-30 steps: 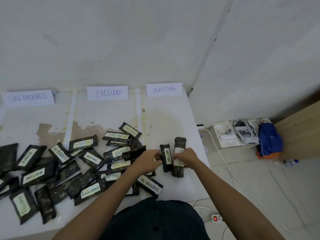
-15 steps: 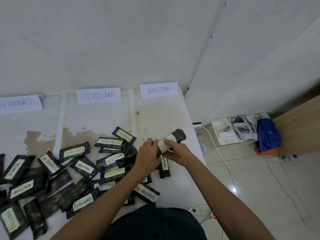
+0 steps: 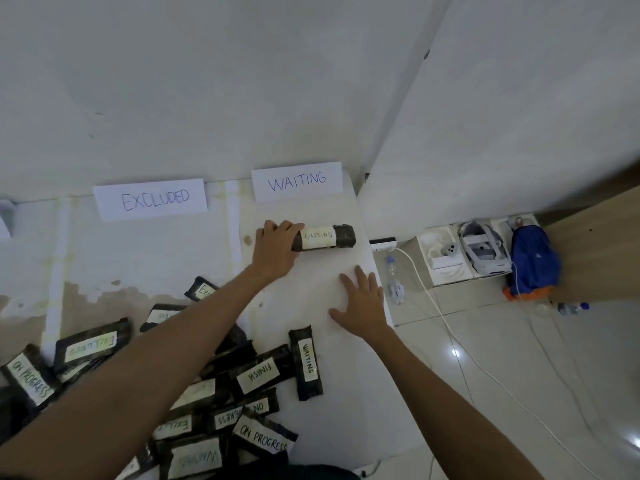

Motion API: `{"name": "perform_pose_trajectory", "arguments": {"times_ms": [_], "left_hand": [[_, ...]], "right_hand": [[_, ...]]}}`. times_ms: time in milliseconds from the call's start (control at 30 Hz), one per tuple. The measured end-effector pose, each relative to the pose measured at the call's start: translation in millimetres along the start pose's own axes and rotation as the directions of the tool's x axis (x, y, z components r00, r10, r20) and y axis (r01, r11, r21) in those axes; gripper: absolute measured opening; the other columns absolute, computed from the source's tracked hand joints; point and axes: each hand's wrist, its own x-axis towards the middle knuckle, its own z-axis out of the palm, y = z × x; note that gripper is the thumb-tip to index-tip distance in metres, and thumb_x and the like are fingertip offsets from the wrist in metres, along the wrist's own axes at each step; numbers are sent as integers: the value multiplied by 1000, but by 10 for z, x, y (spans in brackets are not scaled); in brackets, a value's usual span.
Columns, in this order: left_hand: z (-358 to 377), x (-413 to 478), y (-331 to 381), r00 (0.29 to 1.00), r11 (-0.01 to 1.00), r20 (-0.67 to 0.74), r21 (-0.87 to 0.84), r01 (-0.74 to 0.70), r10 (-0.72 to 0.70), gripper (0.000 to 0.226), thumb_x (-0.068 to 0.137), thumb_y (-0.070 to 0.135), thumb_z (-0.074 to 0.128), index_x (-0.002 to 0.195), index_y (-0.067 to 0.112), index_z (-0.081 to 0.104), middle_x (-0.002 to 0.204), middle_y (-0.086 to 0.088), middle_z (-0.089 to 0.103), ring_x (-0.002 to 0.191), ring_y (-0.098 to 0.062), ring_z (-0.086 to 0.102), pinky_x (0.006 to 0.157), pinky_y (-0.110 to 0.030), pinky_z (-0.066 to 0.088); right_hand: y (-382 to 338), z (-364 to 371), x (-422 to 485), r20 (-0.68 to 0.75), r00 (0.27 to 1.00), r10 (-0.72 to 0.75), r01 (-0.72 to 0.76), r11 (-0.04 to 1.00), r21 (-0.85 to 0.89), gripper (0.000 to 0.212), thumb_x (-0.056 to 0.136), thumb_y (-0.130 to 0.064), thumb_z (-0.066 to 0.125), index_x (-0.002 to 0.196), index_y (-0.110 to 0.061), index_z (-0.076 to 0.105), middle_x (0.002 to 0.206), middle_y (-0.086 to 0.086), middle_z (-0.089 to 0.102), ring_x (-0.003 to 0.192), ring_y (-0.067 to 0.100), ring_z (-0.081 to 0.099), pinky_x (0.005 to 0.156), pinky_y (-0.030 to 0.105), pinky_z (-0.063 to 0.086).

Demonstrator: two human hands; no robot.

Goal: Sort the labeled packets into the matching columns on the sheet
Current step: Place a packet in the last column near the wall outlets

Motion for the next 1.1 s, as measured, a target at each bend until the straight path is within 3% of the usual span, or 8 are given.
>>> {"name": "perform_pose_trajectory", "arguments": {"times_ms": [200, 400, 567, 700, 833, 1000, 1100], "left_hand": [[248, 586, 158, 997, 995, 44, -79, -59, 63, 60, 85, 15, 63, 139, 21, 38, 133, -1, 49, 112, -29, 38, 88, -35, 30], [414, 759, 162, 1000, 994, 16, -105, -8, 10, 59, 83, 17, 64, 137, 20, 40, 132, -6, 49, 114, -31, 39, 92, -37, 33], [357, 757, 166, 998, 995, 55, -93, 23, -18, 67, 82, 17, 66, 141, 19, 36, 136, -13, 40, 119, -33, 40, 98, -41, 36], [246, 620, 152, 998, 993, 48, -109, 51, -46, 72, 82, 15, 63, 145, 17, 28, 145, -15, 30, 127, -36, 32, 103, -44, 31], [197, 178, 99, 997, 980, 56, -191, 59, -49, 58, 86, 18, 58, 140, 13, 38, 141, -16, 36, 125, -35, 35, 103, -42, 33], [330, -588, -51, 983, 941, 180, -328, 83, -24, 40, 90, 19, 55, 130, 16, 50, 133, -13, 47, 124, -31, 40, 106, -38, 33], [418, -1076, -75, 982, 926, 186, -366, 96, -28, 39, 88, 14, 55, 128, 14, 52, 126, -13, 51, 120, -28, 44, 102, -35, 35]], "right_hand": [[83, 104, 215, -49, 996, -72, 72, 997, 8, 86, 76, -59, 59, 148, -34, 18, 160, 4, -4, 144, 39, -12, 111, 64, 2], [133, 207, 263, -92, 992, -88, 88, 996, 4, 86, 73, -63, 53, 147, -34, 21, 160, 5, -2, 144, 40, -11, 110, 65, 0], [141, 196, 248, -114, 990, -82, 78, 996, -39, 86, 72, -67, 50, 146, -34, 22, 160, 7, 5, 145, 41, -2, 110, 65, 6], [95, 135, 227, -59, 996, -73, 72, 997, -20, 84, 78, -59, 56, 148, -30, 20, 160, 7, 0, 145, 39, -5, 112, 62, 4], [-40, 101, 46, 6, 995, -104, 104, 994, 12, 75, 86, -44, 57, 148, -23, 22, 160, 7, -2, 146, 34, -5, 117, 54, 6], [-228, 135, -274, 9, 984, -178, 176, 977, 124, 55, 85, -30, 61, 135, -15, 46, 153, 10, 25, 140, 31, 23, 110, 46, 31], [-329, 204, -474, 26, 984, -176, 163, 950, 268, 57, 85, -24, 62, 138, -18, 43, 136, 10, 42, 119, 27, 47, 97, 41, 44]]}}
